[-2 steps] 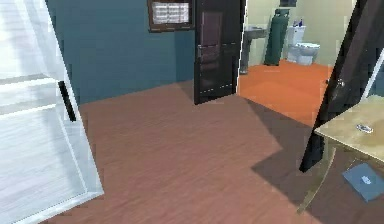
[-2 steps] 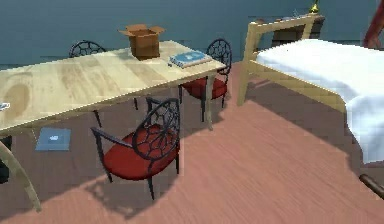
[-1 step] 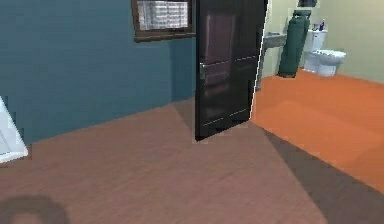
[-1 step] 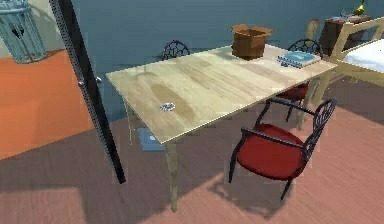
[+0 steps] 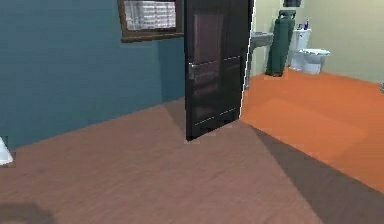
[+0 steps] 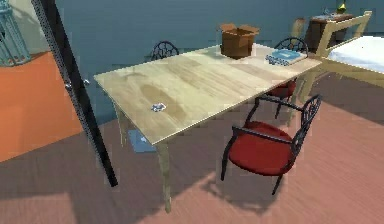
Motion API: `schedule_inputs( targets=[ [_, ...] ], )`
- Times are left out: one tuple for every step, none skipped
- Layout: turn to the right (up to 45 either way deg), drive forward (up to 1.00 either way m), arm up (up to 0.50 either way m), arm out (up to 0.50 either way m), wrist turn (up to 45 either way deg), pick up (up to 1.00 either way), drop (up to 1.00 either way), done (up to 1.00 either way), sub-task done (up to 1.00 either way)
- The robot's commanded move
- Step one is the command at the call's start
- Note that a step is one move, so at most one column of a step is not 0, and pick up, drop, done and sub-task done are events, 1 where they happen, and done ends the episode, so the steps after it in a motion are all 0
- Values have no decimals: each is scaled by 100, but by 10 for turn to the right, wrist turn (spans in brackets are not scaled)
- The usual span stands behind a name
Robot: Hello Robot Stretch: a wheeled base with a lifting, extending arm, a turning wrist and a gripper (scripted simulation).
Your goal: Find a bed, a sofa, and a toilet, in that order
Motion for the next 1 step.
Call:
schedule_inputs(
  targets=[
    [0,25,0,0,0,0,0,0,0]
  ],
)
